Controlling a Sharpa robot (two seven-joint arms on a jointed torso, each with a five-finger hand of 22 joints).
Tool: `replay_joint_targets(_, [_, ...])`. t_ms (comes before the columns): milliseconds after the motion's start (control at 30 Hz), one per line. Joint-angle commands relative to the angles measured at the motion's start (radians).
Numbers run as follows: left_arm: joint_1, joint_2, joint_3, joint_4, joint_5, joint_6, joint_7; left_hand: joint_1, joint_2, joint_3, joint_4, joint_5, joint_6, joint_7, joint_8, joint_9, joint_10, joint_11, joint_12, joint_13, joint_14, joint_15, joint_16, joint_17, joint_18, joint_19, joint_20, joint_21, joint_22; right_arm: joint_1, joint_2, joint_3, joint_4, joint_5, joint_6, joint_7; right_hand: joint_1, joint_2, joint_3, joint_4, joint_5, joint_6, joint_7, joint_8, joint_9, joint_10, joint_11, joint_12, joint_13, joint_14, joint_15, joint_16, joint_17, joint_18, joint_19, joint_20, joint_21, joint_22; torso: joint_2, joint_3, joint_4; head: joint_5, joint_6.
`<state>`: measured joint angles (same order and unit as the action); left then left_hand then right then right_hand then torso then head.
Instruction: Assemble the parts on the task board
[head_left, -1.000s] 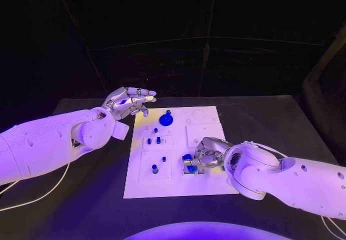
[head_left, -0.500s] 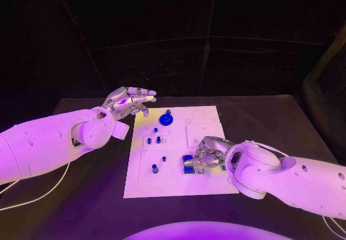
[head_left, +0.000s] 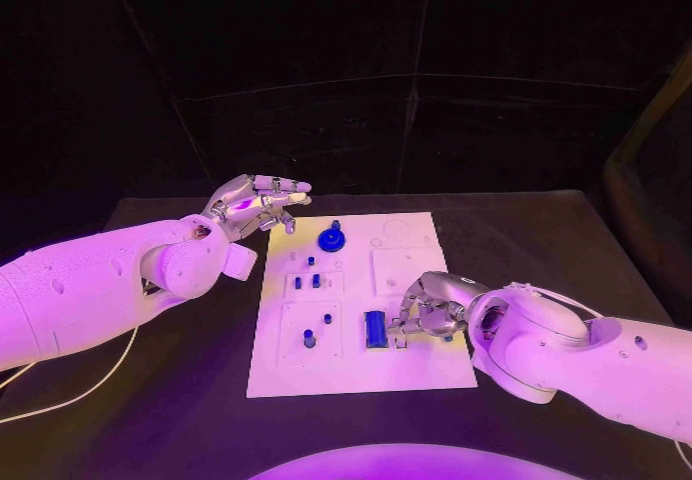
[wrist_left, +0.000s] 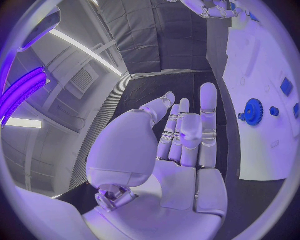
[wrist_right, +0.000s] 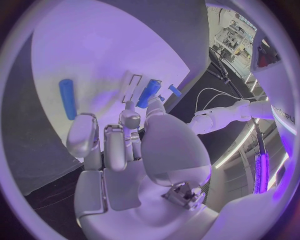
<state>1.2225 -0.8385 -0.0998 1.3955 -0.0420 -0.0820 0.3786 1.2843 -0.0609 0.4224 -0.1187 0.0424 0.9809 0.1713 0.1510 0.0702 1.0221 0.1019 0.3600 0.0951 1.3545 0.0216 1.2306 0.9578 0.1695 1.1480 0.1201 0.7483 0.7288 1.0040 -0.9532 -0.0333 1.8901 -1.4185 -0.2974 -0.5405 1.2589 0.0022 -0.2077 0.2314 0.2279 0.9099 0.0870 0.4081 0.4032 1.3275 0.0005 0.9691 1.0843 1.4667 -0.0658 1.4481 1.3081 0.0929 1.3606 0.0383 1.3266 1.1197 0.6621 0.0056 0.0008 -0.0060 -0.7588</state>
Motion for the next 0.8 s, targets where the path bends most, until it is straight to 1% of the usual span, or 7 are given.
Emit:
replay_joint_targets(33, [0.001,0.0,0.001,0.001,0.003,0.009,0.004,-0.007,0.003,-0.005,-0.001,0.006,-0.003,0.003,0.002,-0.001,-0.008,0.002,0.006,-0.001,-0.005,-0.001,-0.006,-0.001,0.014,-0.001,0.002,-0.005,-0.001,0.003,-0.058,0.001,0.03,0.064,-0.093,0.096,0.001,0.016,-0.01,0.009,0.022,-0.012,0.006,-0.02,-0.012,-0.001,0.012,-0.011,-0.007,0.06,0.008,-0.006,0.031,-0.003,0.0,0.011,-0.007,-0.003,-0.002,-0.0009,-0.0018,-0.007,0.002])
replay_joint_targets(200, [0.001,0.0,0.001,0.001,0.003,0.008,0.003,-0.007,0.003,-0.005,-0.001,0.006,-0.003,0.003,0.002,-0.001,-0.008,0.002,0.006,-0.001,-0.005,-0.001,-0.006,-0.001,0.014,-0.001,0.002,-0.005,-0.001,0.01,-0.138,0.001,0.044,0.085,-0.067,0.107,0.048,0.039,-0.003,-0.001,0.074,-0.007,0.012,-0.051,-0.036,-0.005,0.016,-0.02,-0.012,0.06,0.012,-0.006,0.033,-0.002,0.0,0.016,-0.008,-0.003,0.0,-0.0004,-0.0015,-0.014,0.007])
replay_joint_targets(300, [0.001,0.0,0.0,0.003,0.003,0.007,0.004,-0.007,0.003,-0.005,-0.001,0.006,-0.003,0.003,0.002,-0.001,-0.008,0.002,0.006,-0.001,-0.005,-0.001,-0.006,-0.001,0.014,-0.001,0.002,-0.005,-0.001,0.012,-0.163,0.001,0.039,0.059,-0.033,0.096,0.068,0.044,-0.002,-0.007,0.082,0.001,0.012,-0.062,-0.046,-0.006,0.016,-0.026,-0.016,0.06,0.012,-0.006,0.033,-0.002,0.0,0.017,-0.007,-0.002,0.0,-0.0005,-0.0014,-0.021,0.009])
replay_joint_targets(433, [0.001,0.0,0.0,0.005,0.003,0.007,0.004,-0.007,0.003,-0.005,-0.001,0.006,-0.003,0.003,0.002,-0.001,-0.008,0.002,0.006,-0.001,-0.005,-0.001,-0.006,-0.001,0.014,-0.001,0.002,-0.005,-0.001,0.013,-0.177,0.001,0.027,-0.01,0.012,0.065,0.076,0.044,-0.007,-0.007,0.077,0.021,0.01,-0.067,-0.054,-0.003,0.015,-0.027,-0.016,0.06,0.012,-0.006,0.035,-0.003,0.002,0.017,-0.006,0.002,0.001,0.0002,-0.0013,-0.027,0.011])
replay_joint_targets(500, [0.001,0.0,0.0,0.006,0.003,0.007,0.004,-0.007,0.003,-0.005,-0.001,0.006,-0.003,0.003,0.002,-0.001,-0.008,0.002,0.006,-0.001,-0.005,-0.001,-0.006,-0.001,0.014,-0.001,0.002,-0.005,-0.001,0.013,-0.179,0.001,0.02,-0.044,0.046,0.041,0.073,0.043,-0.015,-0.002,0.07,0.036,0.007,-0.069,-0.058,-0.003,0.013,-0.033,-0.02,0.059,0.01,-0.007,0.033,-0.003,0.001,0.016,-0.007,0.001,0.001,0.0017,-0.0012,-0.028,0.011])
replay_joint_targets(600, [0.001,0.0,0.0,0.007,0.003,0.007,0.005,-0.006,0.003,-0.006,-0.001,0.006,-0.003,0.003,0.002,-0.001,-0.009,0.002,0.007,-0.001,-0.006,-0.001,-0.007,-0.004,0.014,-0.001,0.002,-0.007,-0.002,0.013,-0.177,0.001,0.011,-0.086,0.083,0.019,0.053,0.042,-0.036,0.02,0.026,0.055,0.004,-0.073,-0.064,-0.014,0.011,-0.063,-0.044,0.055,0.009,-0.02,0.016,0.001,-0.007,0.015,-0.017,-0.015,0.001,0.0006,0.0,-0.03,0.01])
replay_joint_targets(800, [0.001,-0.001,0.0,0.006,0.003,0.009,0.005,-0.006,0.003,-0.006,-0.001,0.006,-0.003,0.003,0.002,-0.001,-0.009,0.002,0.007,-0.001,-0.006,-0.001,-0.007,-0.004,0.014,-0.001,0.002,-0.007,-0.002,0.013,-0.165,0.0,0.002,-0.122,0.116,0.005,0.049,0.041,-0.046,0.03,0.018,0.07,0.0,-0.07,-0.063,-0.012,0.008,-0.065,-0.045,0.055,0.007,-0.02,0.017,0.001,-0.007,0.014,-0.018,-0.016,0.001,-0.0002,0.0006,-0.031,0.009])
